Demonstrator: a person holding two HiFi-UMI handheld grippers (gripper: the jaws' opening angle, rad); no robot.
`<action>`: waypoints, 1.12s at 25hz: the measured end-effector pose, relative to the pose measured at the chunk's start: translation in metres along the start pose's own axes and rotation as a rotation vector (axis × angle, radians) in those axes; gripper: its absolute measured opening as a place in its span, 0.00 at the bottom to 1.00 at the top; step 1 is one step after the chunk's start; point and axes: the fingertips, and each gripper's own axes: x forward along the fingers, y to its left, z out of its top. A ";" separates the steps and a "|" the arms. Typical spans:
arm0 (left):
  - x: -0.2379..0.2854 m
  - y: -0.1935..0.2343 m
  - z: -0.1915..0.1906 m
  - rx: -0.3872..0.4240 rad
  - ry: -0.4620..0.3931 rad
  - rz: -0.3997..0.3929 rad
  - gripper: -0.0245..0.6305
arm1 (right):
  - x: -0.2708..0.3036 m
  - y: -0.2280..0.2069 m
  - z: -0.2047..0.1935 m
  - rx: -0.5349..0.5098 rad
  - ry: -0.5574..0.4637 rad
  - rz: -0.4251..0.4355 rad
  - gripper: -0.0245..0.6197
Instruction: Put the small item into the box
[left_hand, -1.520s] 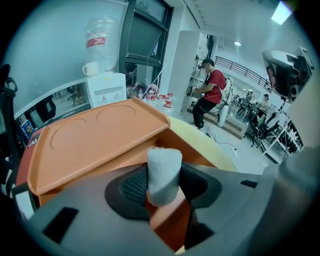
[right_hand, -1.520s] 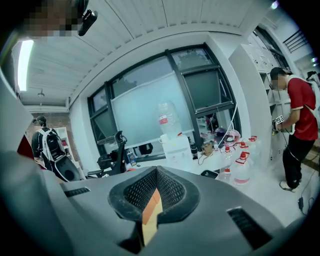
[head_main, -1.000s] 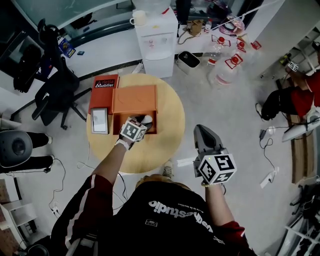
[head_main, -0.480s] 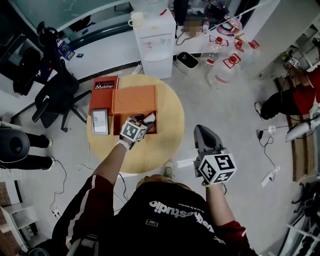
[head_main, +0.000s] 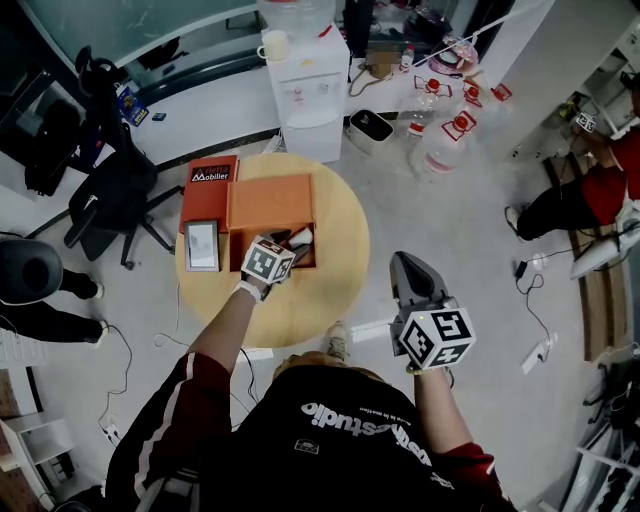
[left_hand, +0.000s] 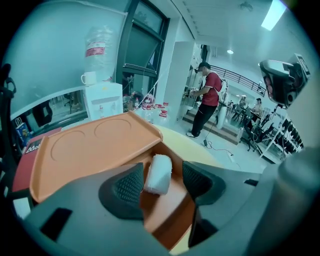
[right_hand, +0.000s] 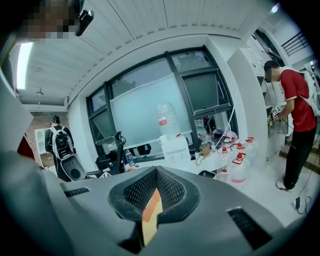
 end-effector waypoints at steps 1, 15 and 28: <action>-0.003 0.000 0.002 -0.001 -0.009 0.000 0.43 | -0.001 0.002 0.001 -0.002 -0.001 0.000 0.08; -0.067 0.001 0.025 -0.019 -0.115 0.028 0.43 | -0.014 0.038 0.039 -0.046 -0.045 -0.003 0.08; -0.147 0.008 0.047 -0.047 -0.250 0.078 0.43 | -0.020 0.078 0.055 -0.076 -0.072 0.015 0.08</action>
